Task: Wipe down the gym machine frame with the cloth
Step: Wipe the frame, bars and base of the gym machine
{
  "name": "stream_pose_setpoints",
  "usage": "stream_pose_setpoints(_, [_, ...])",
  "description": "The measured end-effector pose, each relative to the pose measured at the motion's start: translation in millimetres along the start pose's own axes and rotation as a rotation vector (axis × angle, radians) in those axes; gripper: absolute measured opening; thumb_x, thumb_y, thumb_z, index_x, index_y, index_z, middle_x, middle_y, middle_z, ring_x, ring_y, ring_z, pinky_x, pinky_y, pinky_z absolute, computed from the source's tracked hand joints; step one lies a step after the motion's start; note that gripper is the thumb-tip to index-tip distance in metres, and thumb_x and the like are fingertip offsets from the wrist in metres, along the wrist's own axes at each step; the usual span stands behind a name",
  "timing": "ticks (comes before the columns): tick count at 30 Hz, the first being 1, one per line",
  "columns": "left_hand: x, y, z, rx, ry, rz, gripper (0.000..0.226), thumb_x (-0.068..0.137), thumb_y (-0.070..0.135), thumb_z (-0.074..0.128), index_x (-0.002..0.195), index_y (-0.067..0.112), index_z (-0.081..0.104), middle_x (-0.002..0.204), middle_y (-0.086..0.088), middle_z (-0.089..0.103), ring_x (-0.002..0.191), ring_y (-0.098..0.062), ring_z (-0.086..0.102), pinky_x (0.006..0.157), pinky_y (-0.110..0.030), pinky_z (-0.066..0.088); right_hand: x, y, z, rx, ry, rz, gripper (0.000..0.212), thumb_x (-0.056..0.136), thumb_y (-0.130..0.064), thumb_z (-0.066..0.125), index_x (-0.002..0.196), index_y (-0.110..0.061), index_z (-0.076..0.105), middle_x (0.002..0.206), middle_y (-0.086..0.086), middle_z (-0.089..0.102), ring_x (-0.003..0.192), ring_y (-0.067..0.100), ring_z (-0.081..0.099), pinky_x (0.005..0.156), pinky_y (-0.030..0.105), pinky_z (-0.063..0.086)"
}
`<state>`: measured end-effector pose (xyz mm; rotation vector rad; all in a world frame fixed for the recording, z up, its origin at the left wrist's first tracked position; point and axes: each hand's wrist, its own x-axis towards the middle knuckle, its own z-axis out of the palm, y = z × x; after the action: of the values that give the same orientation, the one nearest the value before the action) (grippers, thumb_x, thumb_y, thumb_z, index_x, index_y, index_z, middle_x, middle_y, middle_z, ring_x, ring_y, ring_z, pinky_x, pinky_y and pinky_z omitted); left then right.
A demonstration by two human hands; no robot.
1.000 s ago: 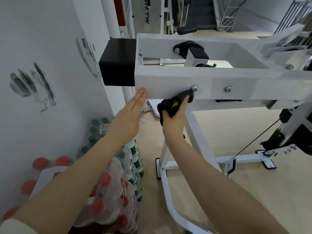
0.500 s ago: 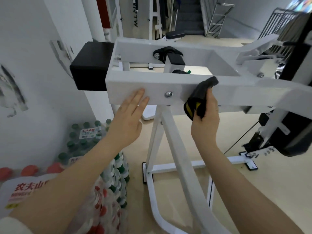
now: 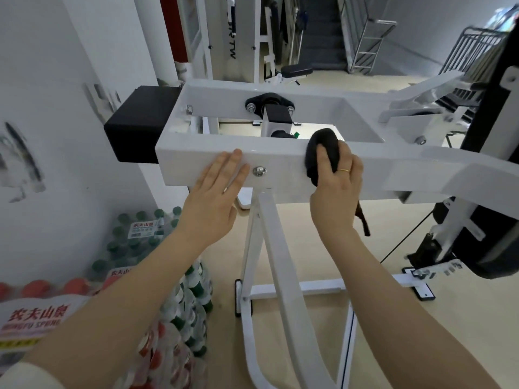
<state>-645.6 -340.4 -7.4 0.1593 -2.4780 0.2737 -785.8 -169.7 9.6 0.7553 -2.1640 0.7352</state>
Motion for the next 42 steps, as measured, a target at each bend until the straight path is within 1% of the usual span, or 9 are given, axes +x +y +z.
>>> stream_pose_setpoints(4, [-17, -1, -7, -0.06, -0.019, -0.06, 0.078, 0.074, 0.005, 0.061, 0.143, 0.006, 0.024, 0.151, -0.017, 0.025, 0.141, -0.029, 0.018, 0.113, -0.046, 0.024, -7, -50, 12, 0.176, -0.085, -0.203, 0.06, 0.075, 0.004, 0.026, 0.126, -0.006, 0.055, 0.134, 0.015, 0.03, 0.105, 0.033, 0.032, 0.09, 0.049, 0.046])
stream_pose_setpoints(8, [-36, -12, -14, -0.029, -0.047, -0.112, 0.07, 0.073, 0.012, 0.035, 0.142, 0.005, 0.025, 0.149, -0.02, 0.028, 0.138, -0.031, 0.018, 0.112, -0.046, 0.022, -31, -41, 21, 0.337, -0.265, -0.422, 0.061, 0.072, 0.016, 0.055, 0.127, -0.009, 0.055, 0.134, 0.008, 0.031, 0.11, 0.033, 0.034, 0.094, 0.045, 0.044])
stream_pose_setpoints(12, [-45, -17, -11, -0.018, -0.052, -0.138, 0.074, 0.07, 0.007, 0.045, 0.141, 0.006, 0.026, 0.149, -0.02, 0.028, 0.137, -0.031, 0.017, 0.11, -0.046, 0.02, -63, -2, 14, 0.352, -0.567, -0.198, 0.065, 0.076, 0.018, 0.048, 0.13, -0.016, 0.052, 0.137, 0.013, 0.037, 0.122, 0.032, 0.033, 0.101, 0.039, 0.035])
stream_pose_setpoints(16, [-44, -14, -2, 0.035, -0.076, -0.135, 0.081, 0.067, 0.002, 0.06, 0.142, 0.007, 0.03, 0.151, -0.019, 0.023, 0.139, -0.034, 0.014, 0.112, -0.048, 0.019, -67, 3, 35, 0.422, -0.885, -0.001, 0.017, 0.088, -0.018, 0.06, 0.096, -0.004, 0.063, 0.092, 0.012, 0.055, 0.088, 0.02, 0.054, 0.074, 0.029, 0.041])
stream_pose_setpoints(18, [-40, -16, 2, 0.092, -0.061, -0.141, 0.081, 0.068, 0.003, 0.061, 0.143, 0.008, 0.032, 0.152, -0.019, 0.022, 0.14, -0.035, 0.013, 0.115, -0.043, 0.01, -68, 5, 59, 0.382, -0.912, -0.09, 0.034, 0.08, -0.039, 0.063, 0.085, -0.006, 0.063, 0.084, 0.018, 0.055, 0.077, 0.019, 0.055, 0.07, 0.035, 0.039])
stream_pose_setpoints(25, [-38, -25, 12, 0.216, 0.025, -0.085, 0.076, 0.069, 0.0, 0.054, 0.142, 0.009, 0.035, 0.149, -0.017, 0.026, 0.138, -0.035, 0.019, 0.117, -0.041, 0.008, -32, 2, 124, 0.332, -0.959, -0.026, 0.029, 0.073, -0.047, 0.061, 0.09, -0.026, 0.069, 0.099, 0.008, 0.064, 0.096, 0.03, 0.062, 0.077, 0.036, 0.042])
stream_pose_setpoints(29, [-39, -23, 13, 0.234, 0.0, -0.088, 0.079, 0.067, -0.001, 0.055, 0.143, 0.009, 0.034, 0.15, -0.016, 0.022, 0.138, -0.035, 0.017, 0.117, -0.039, 0.004, -25, -2, 131, 0.155, -1.047, -0.201, 0.04, 0.09, -0.006, 0.049, 0.128, -0.018, 0.057, 0.141, 0.008, 0.044, 0.13, 0.029, 0.036, 0.102, 0.034, 0.029])
stream_pose_setpoints(36, [-39, -23, 10, 0.206, -0.021, -0.109, 0.077, 0.07, -0.002, 0.055, 0.143, 0.009, 0.033, 0.151, -0.016, 0.019, 0.138, -0.034, 0.017, 0.115, -0.043, 0.014, -70, -9, 102, -0.067, -0.999, -0.825, 0.02, 0.047, 0.002, 0.079, 0.048, -0.013, 0.065, 0.065, 0.004, 0.064, 0.068, 0.028, 0.061, 0.063, 0.032, 0.048])
stream_pose_setpoints(42, [-40, -18, -1, 0.077, -0.124, -0.143, 0.078, 0.07, 0.001, 0.062, 0.143, 0.007, 0.032, 0.152, -0.018, 0.023, 0.139, -0.035, 0.02, 0.113, -0.046, 0.02, -93, -60, 50, -0.667, -1.574, -0.992, 0.022, 0.092, -0.024, 0.052, 0.109, -0.014, 0.061, 0.116, 0.004, 0.058, 0.114, 0.027, 0.048, 0.1, 0.036, 0.034])
